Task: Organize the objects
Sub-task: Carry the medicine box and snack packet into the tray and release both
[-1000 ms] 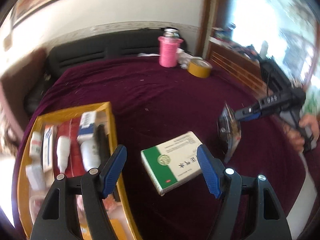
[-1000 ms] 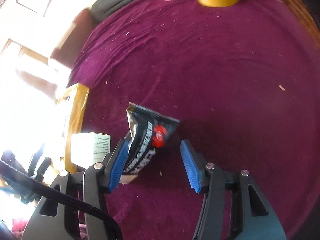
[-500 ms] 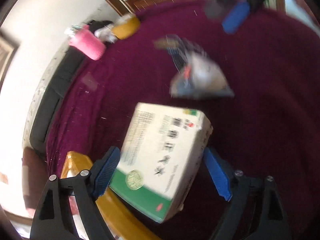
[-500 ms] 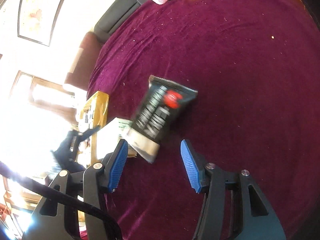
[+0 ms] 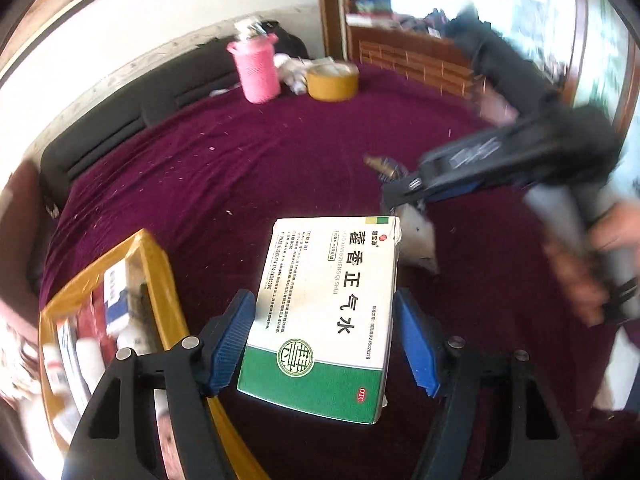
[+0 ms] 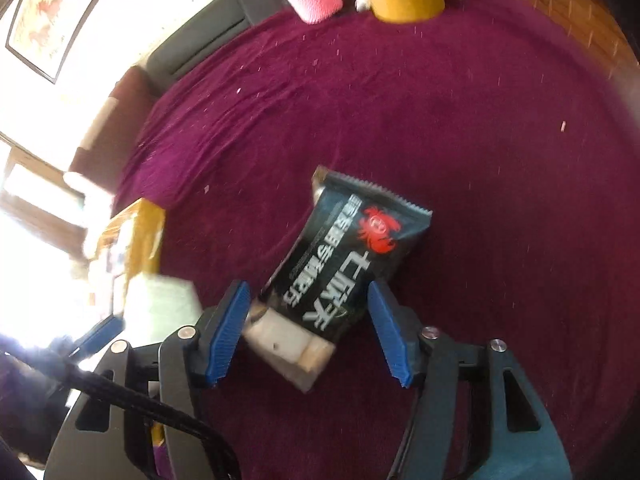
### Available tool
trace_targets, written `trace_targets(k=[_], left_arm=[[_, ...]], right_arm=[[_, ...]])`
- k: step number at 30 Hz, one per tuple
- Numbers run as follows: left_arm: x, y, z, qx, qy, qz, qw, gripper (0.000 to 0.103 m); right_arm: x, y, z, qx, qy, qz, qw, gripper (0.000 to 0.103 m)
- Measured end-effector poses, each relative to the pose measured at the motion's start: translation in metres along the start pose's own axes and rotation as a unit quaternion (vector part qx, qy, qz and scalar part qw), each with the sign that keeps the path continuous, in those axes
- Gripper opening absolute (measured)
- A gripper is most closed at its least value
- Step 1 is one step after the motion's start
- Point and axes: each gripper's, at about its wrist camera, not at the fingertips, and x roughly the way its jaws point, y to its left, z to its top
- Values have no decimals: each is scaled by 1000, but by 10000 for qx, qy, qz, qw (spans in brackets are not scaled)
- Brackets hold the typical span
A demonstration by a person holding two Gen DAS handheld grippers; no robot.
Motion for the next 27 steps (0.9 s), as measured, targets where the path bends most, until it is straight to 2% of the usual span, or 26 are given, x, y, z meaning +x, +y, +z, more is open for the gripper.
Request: trace_targets(k=[3, 5, 7, 11, 13, 15, 20, 24, 27], left_arm=[[-26, 19, -9, -526, -261, -19, 9983, 65], [-37, 41, -12, -898, -395, -18, 9952, 65], [-51, 60, -21, -1242, -549, 134, 9906, 65], [-83, 91, -50, -1803, -776, 497, 9793, 65], [-97, 108, -66, -2040, -820, 722, 9728, 65], [-111, 121, -82, -2262, -828, 932, 9661, 65], [-122, 146, -113, -2727, -758, 1245, 9510, 65], [-114, 152, -128, -3032, -632, 1234, 9428, 65], [-104, 152, -133, -3106, -524, 1382, 9390, 66]], right_arm=[[13, 12, 1, -239, 26, -348, 9991, 60], [19, 11, -1, -283, 161, -344, 9989, 52], [21, 13, -3, -396, 195, -329, 9985, 29], [18, 12, -10, -367, 270, 53, 9989, 27], [11, 10, -15, -245, 270, 523, 9980, 27], [2, 17, -18, -202, 243, 812, 9962, 27], [-25, 61, -31, -472, 407, 1657, 9842, 28], [-25, 107, -46, -785, 720, 2062, 9727, 28], [-10, 144, -60, -998, 954, 2154, 9667, 28]])
